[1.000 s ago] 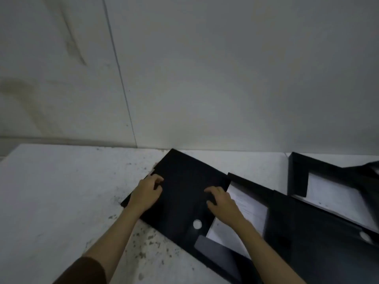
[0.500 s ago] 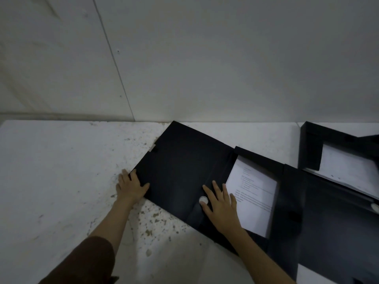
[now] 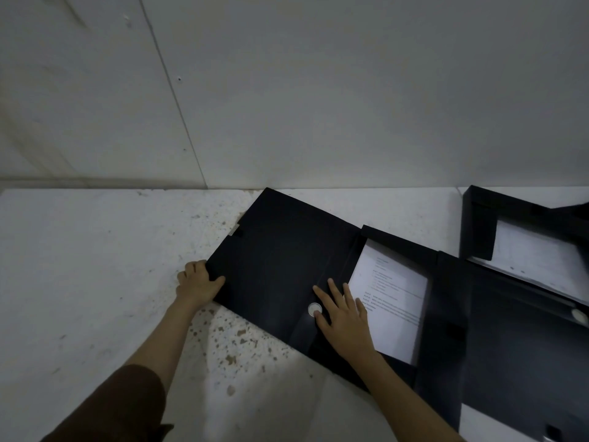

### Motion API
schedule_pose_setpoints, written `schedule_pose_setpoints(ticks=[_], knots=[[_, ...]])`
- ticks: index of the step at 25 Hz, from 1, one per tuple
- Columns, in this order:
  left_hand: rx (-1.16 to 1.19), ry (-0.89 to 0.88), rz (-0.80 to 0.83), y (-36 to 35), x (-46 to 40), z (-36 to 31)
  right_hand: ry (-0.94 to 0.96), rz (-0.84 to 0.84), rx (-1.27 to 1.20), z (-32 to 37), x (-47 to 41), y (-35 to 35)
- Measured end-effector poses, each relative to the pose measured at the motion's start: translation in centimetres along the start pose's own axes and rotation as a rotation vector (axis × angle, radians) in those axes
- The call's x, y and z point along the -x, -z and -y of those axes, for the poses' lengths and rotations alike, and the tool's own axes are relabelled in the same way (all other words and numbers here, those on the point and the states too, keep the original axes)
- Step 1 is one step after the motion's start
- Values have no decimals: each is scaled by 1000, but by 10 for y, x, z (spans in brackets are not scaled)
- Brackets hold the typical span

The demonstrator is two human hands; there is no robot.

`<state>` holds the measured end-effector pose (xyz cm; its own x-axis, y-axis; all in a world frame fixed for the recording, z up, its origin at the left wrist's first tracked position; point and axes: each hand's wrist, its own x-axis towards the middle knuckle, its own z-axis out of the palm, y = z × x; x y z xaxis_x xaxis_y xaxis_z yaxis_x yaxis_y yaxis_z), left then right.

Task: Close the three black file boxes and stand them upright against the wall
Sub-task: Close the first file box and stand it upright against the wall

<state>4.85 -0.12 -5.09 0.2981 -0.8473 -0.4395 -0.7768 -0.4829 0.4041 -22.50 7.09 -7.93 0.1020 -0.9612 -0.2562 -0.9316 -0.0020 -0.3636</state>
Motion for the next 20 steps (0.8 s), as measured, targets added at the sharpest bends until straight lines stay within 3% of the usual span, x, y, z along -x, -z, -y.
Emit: schedule_pose_setpoints(ticks=[12,20], knots=[[278,143,25,5,14,33,90,93,26,-11,20,3],[726,-181,-80,51,74,9,71,183,-54,-6,19,18]])
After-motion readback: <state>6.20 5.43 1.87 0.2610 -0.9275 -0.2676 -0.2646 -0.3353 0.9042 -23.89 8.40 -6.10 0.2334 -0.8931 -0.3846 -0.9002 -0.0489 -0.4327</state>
